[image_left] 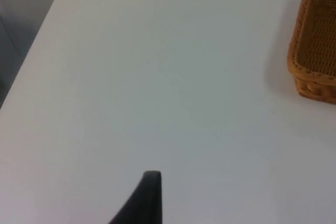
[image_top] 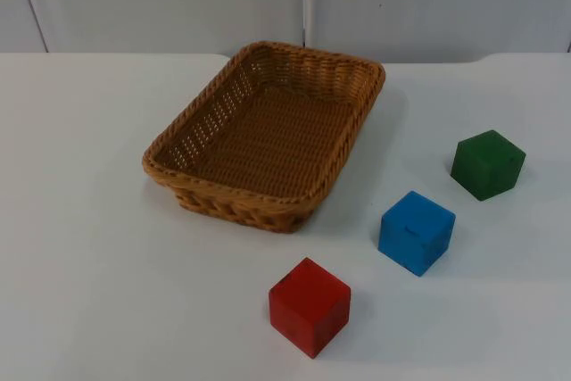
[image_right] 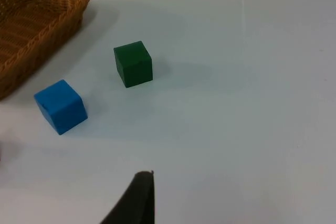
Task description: Pick up one cube with each hand and place exactly two cubes into the same basket, leaving the remaining cube outside.
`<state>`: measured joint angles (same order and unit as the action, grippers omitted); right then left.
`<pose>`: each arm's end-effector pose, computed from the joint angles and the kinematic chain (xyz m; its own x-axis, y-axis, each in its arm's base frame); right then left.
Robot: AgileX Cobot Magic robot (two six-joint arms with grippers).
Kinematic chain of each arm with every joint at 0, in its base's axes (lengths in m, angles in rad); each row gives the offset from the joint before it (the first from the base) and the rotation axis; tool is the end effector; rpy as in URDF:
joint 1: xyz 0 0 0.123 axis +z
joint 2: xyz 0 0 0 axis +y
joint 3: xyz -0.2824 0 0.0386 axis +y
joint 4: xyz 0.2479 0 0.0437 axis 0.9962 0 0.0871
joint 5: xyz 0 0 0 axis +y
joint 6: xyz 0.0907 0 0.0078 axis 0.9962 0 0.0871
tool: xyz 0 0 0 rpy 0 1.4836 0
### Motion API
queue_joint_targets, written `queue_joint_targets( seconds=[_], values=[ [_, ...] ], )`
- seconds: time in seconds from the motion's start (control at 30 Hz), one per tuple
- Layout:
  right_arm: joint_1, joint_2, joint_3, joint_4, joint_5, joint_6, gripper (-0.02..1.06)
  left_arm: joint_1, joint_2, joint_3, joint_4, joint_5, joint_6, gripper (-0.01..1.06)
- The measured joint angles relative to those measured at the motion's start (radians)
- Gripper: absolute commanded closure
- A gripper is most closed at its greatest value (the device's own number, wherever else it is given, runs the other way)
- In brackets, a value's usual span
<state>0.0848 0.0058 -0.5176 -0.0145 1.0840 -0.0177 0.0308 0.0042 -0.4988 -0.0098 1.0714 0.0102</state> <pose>-0.0068 -0.0018 0.2802 -0.4626 -0.0639 -0.8843 -0.0847 0.9960 -0.0276 -0.0045 -0.0009 0.2760 -0.4702 -0.0090 -0.8825 -0.0206 0.9998 0.0008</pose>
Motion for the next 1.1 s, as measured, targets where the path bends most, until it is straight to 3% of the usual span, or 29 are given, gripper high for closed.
queue_joint_targets(
  seconds=[0.47, 1.1],
  values=[
    [0.000, 0.249, -0.094, -0.003, -0.131, 0.000, 0.00, 0.000, 0.066, -0.051, -0.026, -0.004, 0.000, 0.00],
    [0.000, 0.473, -0.192, -0.003, -0.167, 0.000, 0.00, 0.000, 0.195, -0.110, -0.102, -0.024, 0.003, 0.00]
  ],
)
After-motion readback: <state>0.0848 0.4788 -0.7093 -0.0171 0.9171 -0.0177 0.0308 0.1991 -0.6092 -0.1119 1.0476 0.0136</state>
